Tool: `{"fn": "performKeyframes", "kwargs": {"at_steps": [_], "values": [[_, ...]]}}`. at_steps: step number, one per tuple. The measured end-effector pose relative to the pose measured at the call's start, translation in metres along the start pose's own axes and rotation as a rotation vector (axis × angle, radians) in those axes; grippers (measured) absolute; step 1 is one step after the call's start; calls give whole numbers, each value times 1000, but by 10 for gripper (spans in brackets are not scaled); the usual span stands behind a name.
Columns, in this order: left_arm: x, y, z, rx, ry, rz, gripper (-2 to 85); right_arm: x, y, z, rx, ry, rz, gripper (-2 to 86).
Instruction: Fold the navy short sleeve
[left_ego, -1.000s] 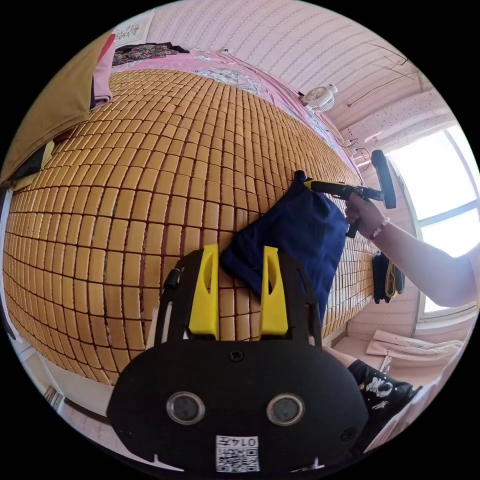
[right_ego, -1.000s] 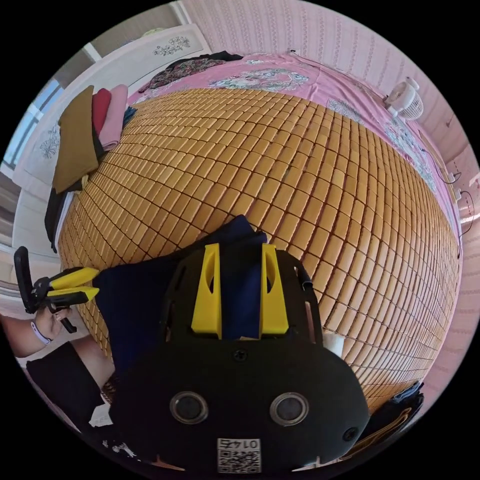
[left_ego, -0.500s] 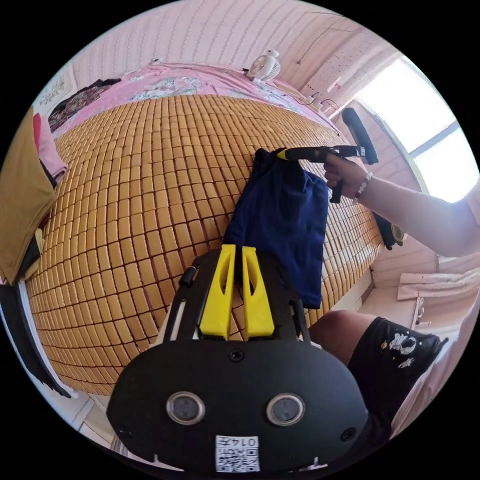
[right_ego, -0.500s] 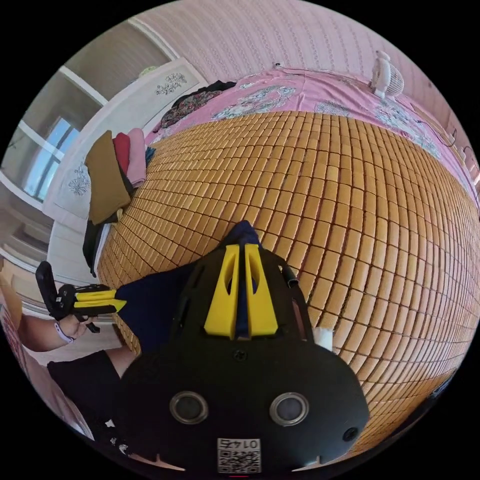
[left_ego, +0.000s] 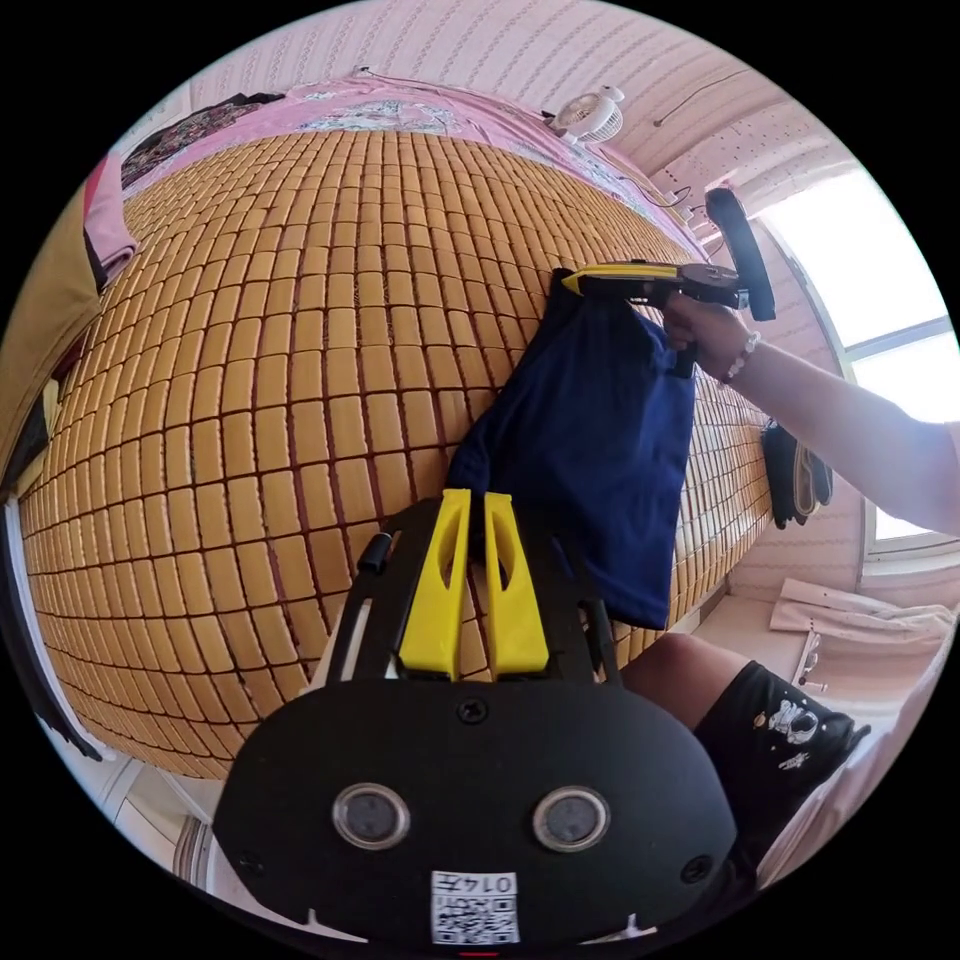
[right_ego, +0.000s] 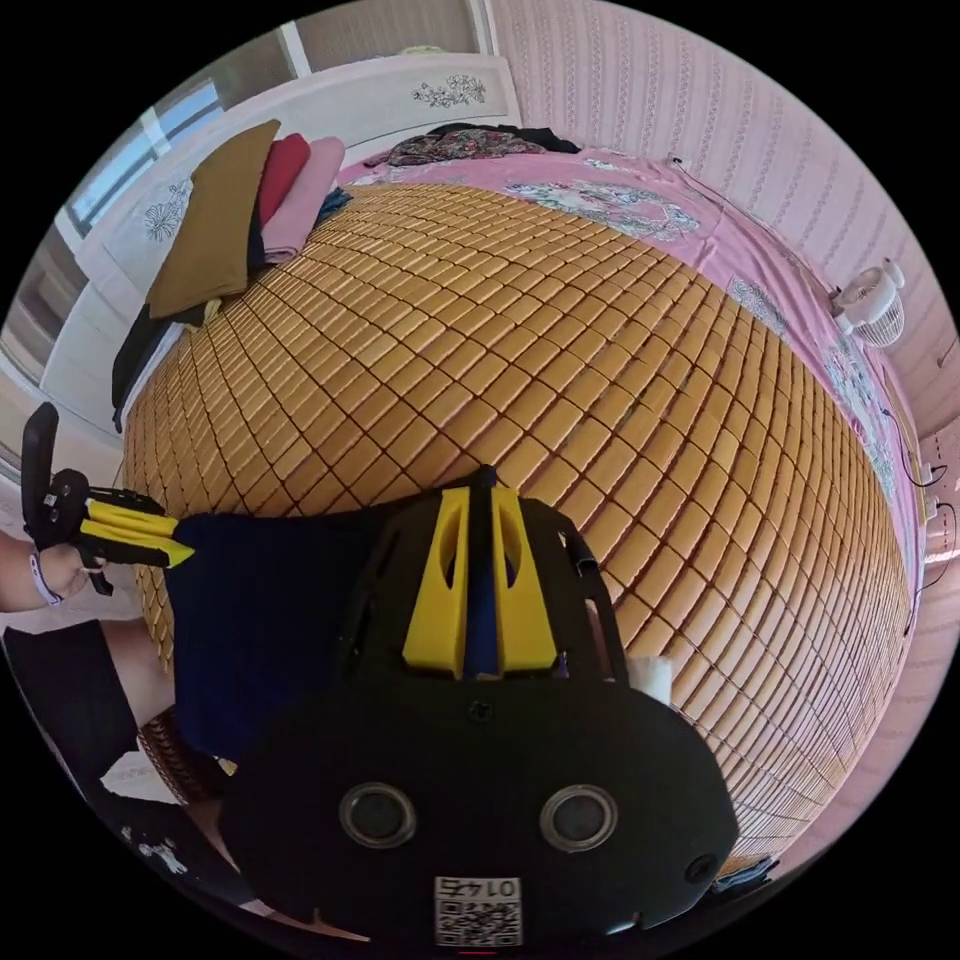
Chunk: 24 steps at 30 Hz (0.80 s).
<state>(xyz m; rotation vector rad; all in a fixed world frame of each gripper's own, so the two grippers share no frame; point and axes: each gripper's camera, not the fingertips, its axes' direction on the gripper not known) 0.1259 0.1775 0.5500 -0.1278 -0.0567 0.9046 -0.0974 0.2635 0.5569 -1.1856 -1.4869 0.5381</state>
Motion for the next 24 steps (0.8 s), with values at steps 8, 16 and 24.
{"fn": "performKeyframes", "kwargs": {"at_steps": [8,16,24], "values": [[54,1,-70,77,68,278,-6,31,103,-100,264,-203,373,12],[120,-23,-101,66,171,532,-8,21,226,-180,421,-110,613,9],[165,-66,-98,17,328,653,-8,20,326,-232,500,-62,836,8]]}}
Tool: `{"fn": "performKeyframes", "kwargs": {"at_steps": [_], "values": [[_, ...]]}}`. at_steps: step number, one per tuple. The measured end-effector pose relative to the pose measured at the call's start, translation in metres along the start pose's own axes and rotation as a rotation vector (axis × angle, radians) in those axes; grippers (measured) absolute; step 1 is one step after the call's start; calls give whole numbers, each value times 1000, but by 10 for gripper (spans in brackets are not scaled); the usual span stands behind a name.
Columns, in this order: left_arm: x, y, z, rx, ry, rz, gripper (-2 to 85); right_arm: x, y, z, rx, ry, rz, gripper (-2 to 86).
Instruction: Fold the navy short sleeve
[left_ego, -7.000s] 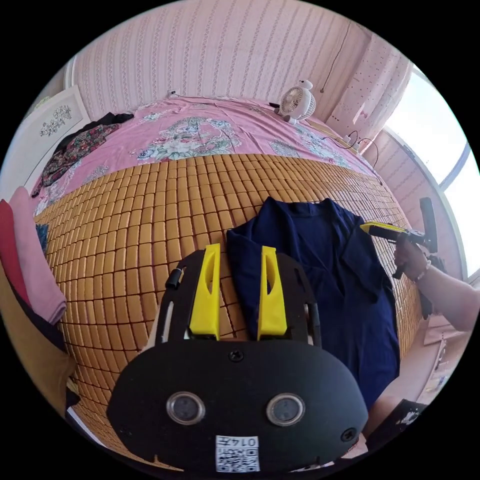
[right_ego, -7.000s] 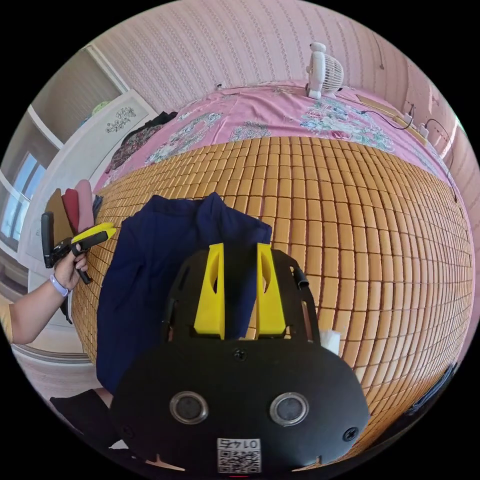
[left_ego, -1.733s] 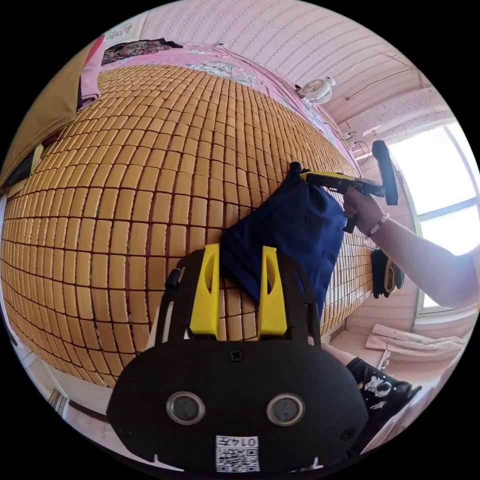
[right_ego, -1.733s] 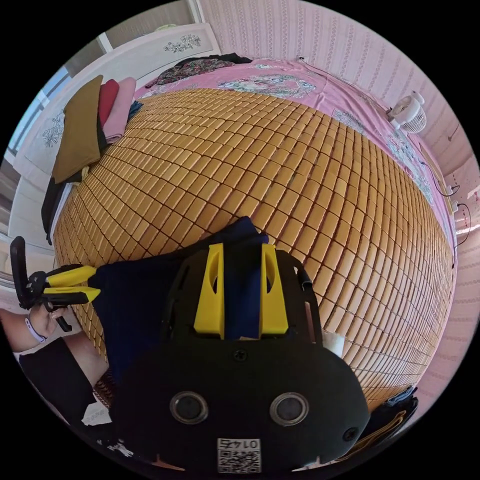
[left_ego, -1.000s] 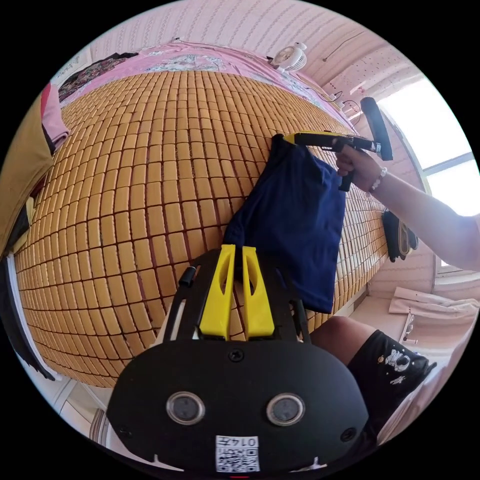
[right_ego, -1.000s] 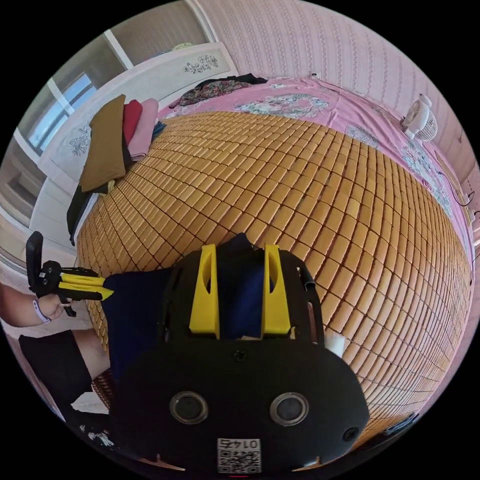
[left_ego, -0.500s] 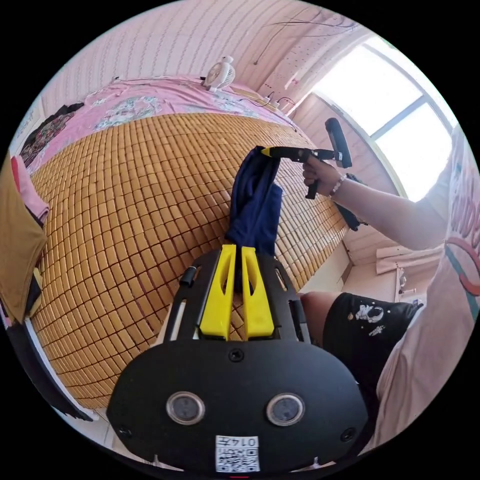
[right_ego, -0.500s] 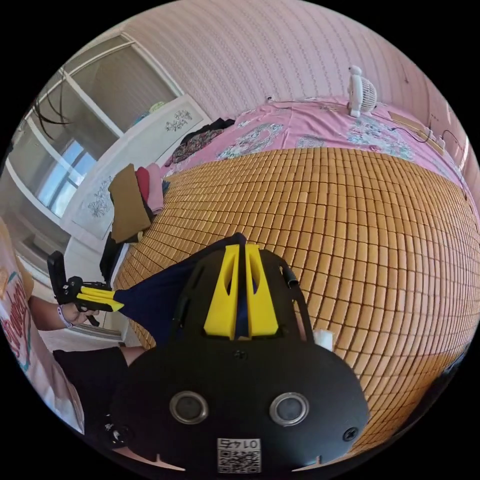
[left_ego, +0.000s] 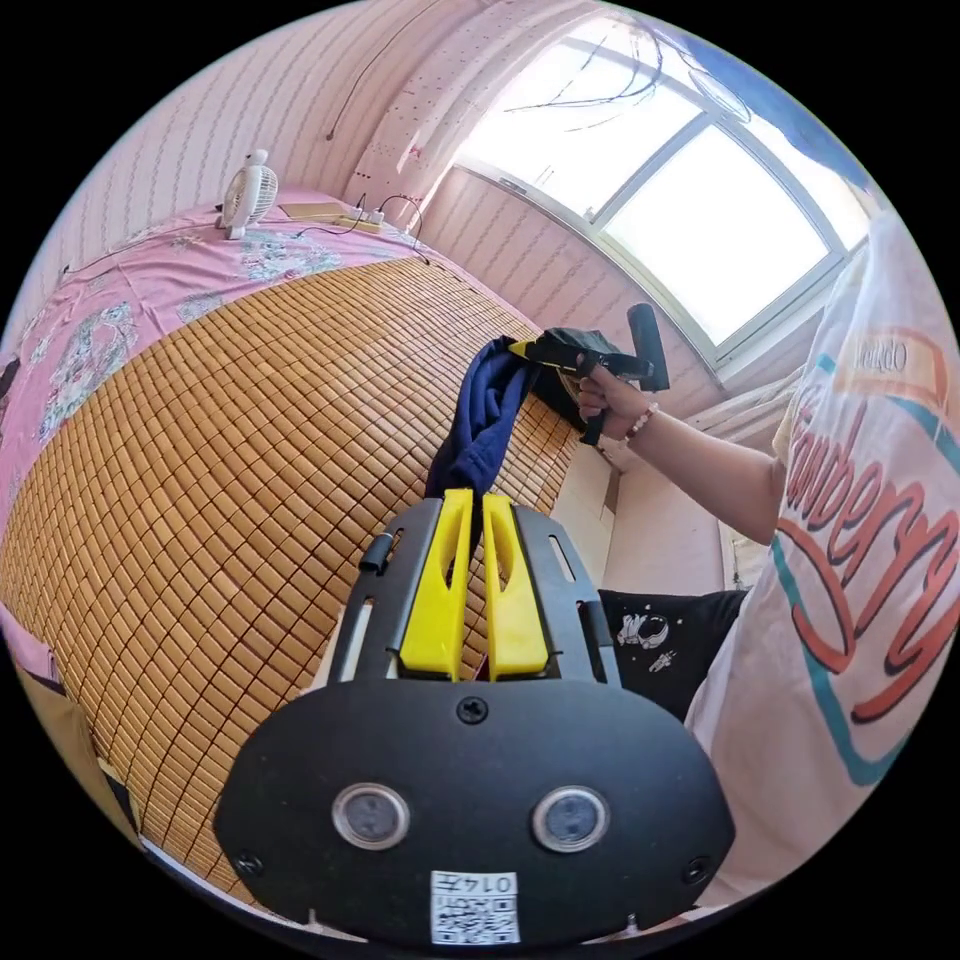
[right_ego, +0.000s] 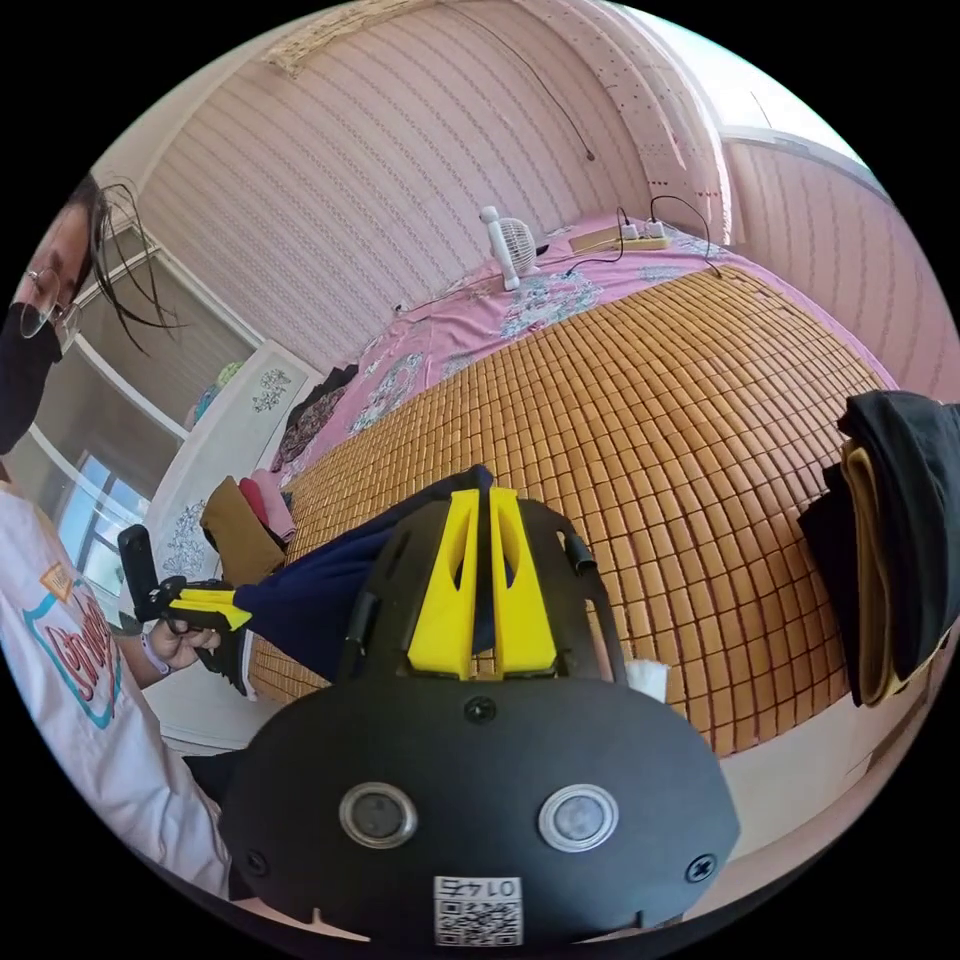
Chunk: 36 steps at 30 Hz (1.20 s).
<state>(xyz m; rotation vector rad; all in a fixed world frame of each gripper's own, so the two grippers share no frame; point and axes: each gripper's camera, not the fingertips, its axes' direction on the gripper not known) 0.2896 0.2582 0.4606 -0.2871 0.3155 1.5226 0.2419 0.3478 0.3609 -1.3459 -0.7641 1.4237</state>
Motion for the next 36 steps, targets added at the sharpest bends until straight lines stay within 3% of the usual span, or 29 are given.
{"fn": "performKeyframes", "kwargs": {"at_steps": [7,14,19,20,22,24,27,32,36], "values": [[-1,-48,21,6,162,72,-8,10,14,-73,6,111,15,9],[45,-146,53,94,474,285,-4,13,-2,-236,78,371,55,14],[46,-252,161,137,736,104,42,80,-79,-290,-48,510,112,36],[43,-261,175,142,723,89,45,112,-97,-282,-50,606,145,46],[28,-281,221,110,531,41,50,161,-112,-261,-87,712,248,66],[8,-279,241,58,500,-50,55,198,-107,-237,-125,601,334,76],[-11,-253,236,37,451,-36,44,167,-62,-227,17,447,202,63],[-35,-167,212,-47,316,7,14,100,59,-191,34,618,131,45],[-49,-86,191,-139,246,-27,9,69,139,-148,-22,701,299,50]]}}
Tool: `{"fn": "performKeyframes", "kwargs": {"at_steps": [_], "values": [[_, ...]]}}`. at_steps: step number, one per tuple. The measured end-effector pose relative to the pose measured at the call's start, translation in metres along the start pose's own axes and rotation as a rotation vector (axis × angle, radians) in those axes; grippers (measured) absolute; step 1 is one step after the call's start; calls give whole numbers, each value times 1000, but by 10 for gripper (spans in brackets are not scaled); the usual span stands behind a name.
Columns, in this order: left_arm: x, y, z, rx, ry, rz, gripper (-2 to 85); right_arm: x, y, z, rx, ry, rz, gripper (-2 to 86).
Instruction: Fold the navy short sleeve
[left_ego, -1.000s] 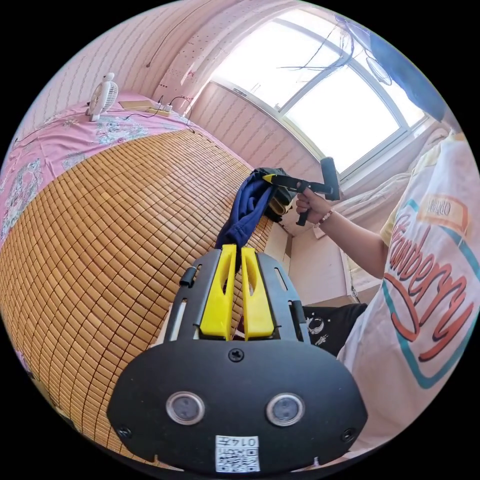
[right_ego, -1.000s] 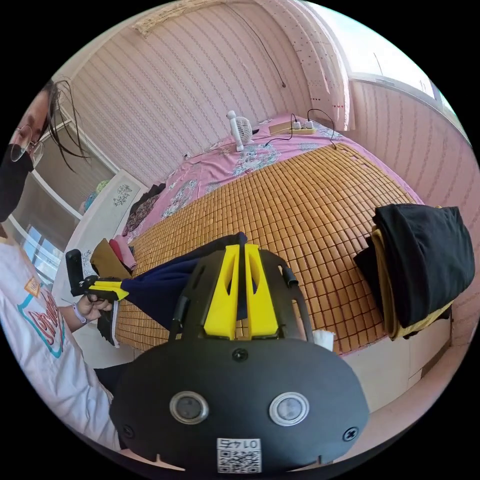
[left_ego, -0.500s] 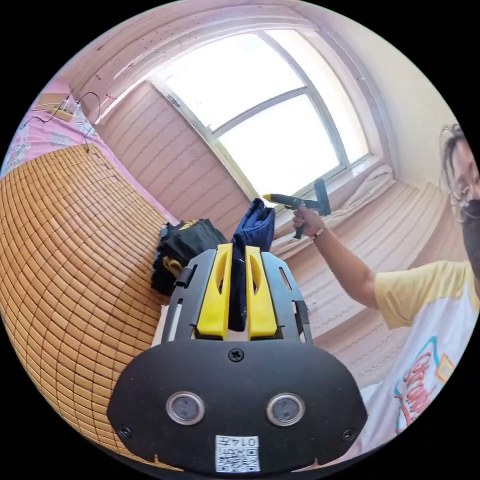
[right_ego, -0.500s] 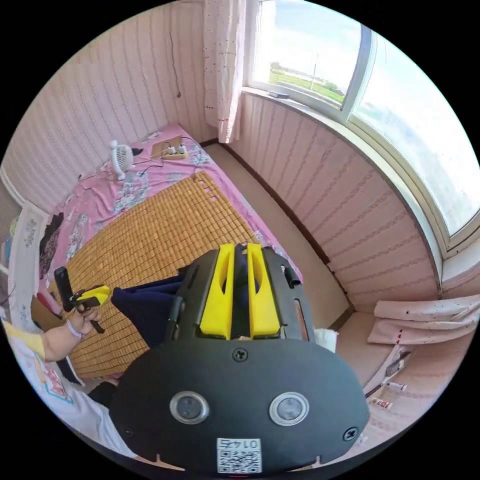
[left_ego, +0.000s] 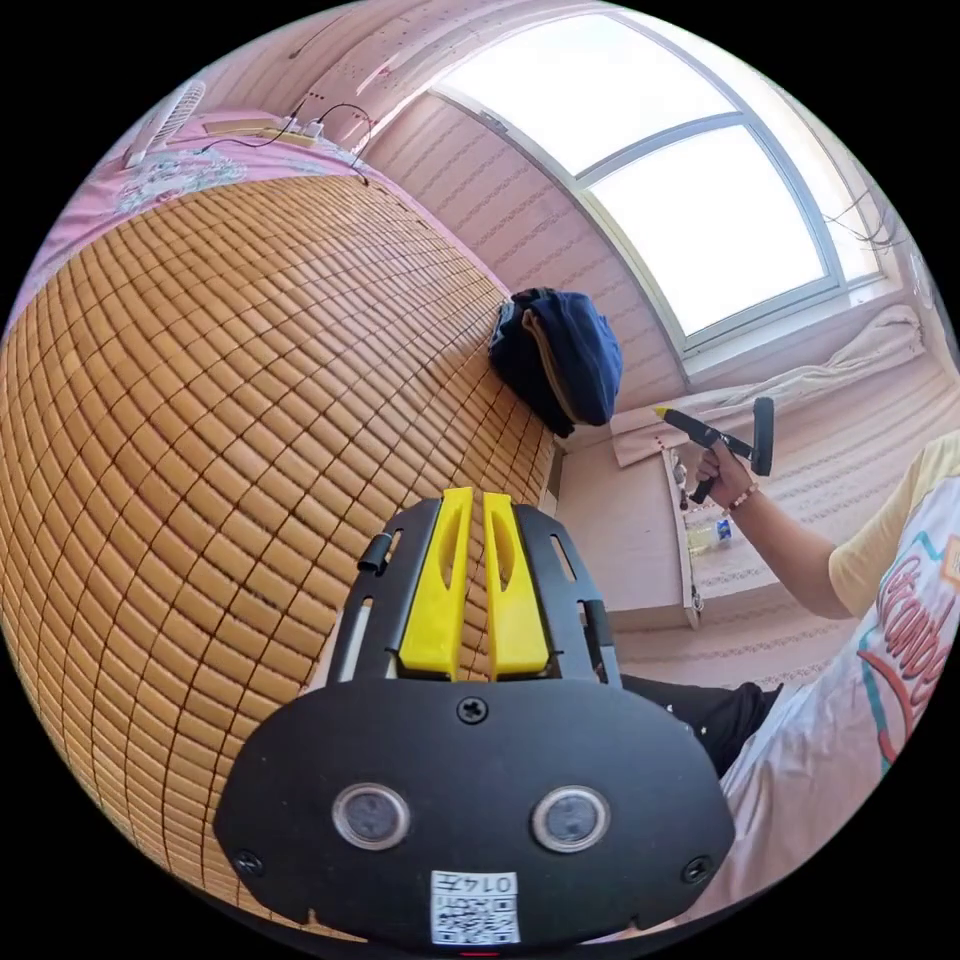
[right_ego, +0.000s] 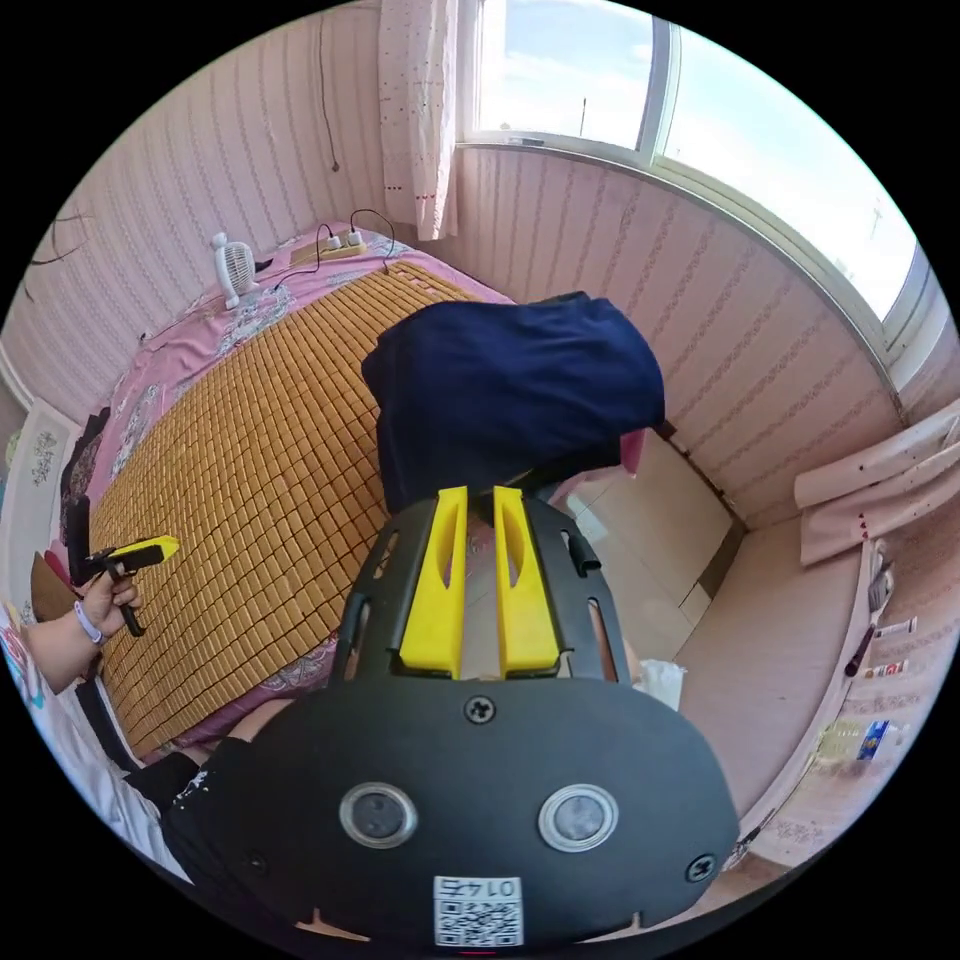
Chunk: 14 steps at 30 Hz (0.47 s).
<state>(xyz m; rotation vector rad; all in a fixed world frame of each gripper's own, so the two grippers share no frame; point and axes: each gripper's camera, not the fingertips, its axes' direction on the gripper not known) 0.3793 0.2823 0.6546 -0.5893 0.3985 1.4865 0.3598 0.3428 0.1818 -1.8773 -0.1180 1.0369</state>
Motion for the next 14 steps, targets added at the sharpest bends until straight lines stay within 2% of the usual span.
{"fn": "performKeyframes", "kwargs": {"at_steps": [3,7,10,14], "values": [[-1,49,-16,-22,-5,-63,17,-35,27,14,-54,-114,4,50],[7,99,-41,15,-114,-59,33,-99,38,33,-73,-229,-82,44],[4,132,-47,70,-179,-86,32,-154,50,60,-182,-428,-142,15],[-2,173,-43,113,-198,-95,17,-250,91,77,-259,-512,-436,1]]}}
